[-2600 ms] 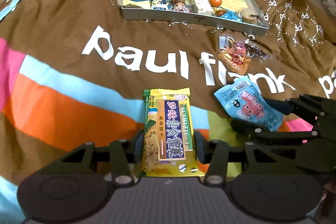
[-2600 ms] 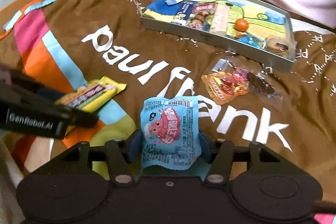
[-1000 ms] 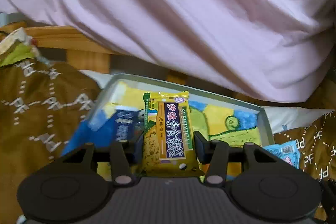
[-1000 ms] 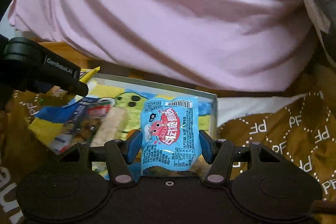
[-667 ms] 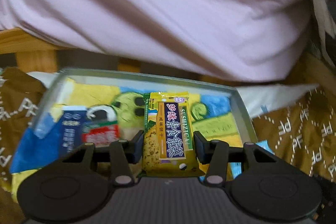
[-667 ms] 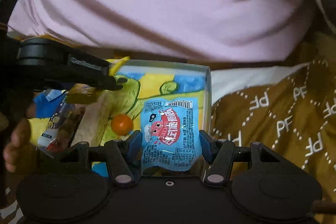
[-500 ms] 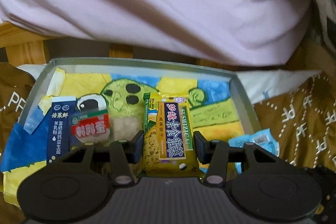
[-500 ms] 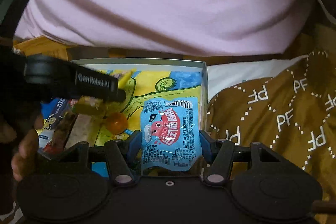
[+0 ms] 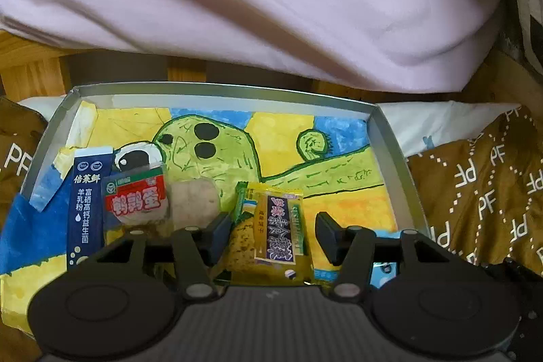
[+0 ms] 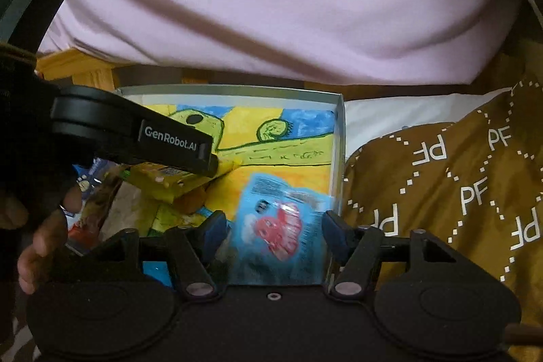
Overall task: Organize snacks
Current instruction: 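Open both tools to drop the wafer bar and fish snack inside, then lift both tools away and move toward the candy packs on the blanket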
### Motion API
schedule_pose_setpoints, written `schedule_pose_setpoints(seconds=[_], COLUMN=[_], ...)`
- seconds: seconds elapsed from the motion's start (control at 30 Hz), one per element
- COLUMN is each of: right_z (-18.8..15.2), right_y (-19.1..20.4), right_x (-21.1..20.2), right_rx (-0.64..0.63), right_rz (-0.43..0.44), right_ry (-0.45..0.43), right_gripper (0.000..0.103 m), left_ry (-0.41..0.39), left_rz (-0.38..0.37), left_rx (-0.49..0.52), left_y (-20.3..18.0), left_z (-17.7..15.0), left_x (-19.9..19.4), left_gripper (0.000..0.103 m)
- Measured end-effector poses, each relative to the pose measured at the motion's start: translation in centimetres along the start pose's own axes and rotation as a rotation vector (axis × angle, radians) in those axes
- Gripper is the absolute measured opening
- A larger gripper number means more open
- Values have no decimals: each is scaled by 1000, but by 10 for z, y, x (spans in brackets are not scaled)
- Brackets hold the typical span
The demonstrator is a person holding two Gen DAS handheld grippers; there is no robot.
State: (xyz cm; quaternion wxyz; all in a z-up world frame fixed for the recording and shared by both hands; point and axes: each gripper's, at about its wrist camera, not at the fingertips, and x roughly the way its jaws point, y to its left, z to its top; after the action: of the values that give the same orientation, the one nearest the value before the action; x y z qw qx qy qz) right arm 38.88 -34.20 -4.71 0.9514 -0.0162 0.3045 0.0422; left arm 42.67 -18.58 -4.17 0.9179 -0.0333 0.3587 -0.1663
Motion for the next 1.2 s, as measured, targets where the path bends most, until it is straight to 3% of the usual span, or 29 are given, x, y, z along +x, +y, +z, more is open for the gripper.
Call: schedule_pose_setpoints(seconds=[0.43,0.83,1.2], right_z=[12,12,-26], right_y=[3,16,20], right_x=[-38,-118,-190], right_rx=[25,130,175], right_rz=[-22,-11,-14], right_ry=[-122,-257,-271], right_gripper=[97,102,102], left_ry=[-175,-354,-399], left_rz=[48,119,116], left_rx=[-45,-42,-56], left_y=[21,22,19], left_z=[-6,-28,-73], left_x=[-72,-169,-236], left_gripper=[100,103,103])
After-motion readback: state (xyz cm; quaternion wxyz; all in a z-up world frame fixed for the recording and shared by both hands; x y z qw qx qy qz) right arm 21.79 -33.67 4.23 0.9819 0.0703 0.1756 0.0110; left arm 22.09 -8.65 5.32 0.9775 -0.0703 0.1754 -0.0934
